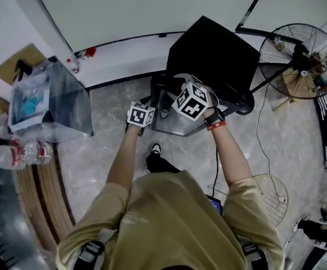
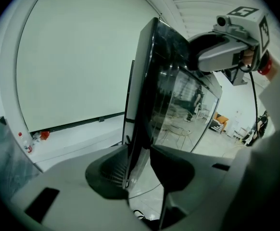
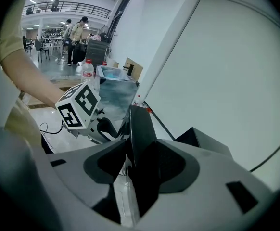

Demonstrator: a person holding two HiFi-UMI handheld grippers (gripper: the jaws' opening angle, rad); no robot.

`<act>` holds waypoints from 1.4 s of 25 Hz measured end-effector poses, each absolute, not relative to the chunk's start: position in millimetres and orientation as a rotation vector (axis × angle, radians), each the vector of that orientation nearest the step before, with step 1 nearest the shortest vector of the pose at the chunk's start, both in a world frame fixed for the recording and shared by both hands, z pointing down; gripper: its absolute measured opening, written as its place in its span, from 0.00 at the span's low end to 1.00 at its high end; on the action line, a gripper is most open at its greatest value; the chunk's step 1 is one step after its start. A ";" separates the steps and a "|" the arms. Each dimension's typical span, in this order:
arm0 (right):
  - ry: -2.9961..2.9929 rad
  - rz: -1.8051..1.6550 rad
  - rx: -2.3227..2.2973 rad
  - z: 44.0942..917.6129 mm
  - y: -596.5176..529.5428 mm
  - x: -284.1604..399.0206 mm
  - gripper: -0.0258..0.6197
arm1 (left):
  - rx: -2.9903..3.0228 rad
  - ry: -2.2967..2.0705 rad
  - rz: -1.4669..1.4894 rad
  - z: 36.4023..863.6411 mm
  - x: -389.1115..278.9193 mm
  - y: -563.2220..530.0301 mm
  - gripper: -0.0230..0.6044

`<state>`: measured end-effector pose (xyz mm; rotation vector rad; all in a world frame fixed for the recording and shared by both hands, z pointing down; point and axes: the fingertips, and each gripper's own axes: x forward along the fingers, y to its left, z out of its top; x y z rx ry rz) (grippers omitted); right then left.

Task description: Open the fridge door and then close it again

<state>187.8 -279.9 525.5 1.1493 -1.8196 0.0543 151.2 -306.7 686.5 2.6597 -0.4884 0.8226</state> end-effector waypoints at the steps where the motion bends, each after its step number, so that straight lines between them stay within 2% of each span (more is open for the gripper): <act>1: -1.828 0.052 1.140 525.4 -276.7 186.9 0.37 | 2.658 -0.498 0.818 686.3 149.9 -303.3 0.26; 35: -1.899 -0.030 0.957 524.5 -207.0 134.7 0.38 | 2.518 -0.799 0.789 678.6 93.2 -223.2 0.26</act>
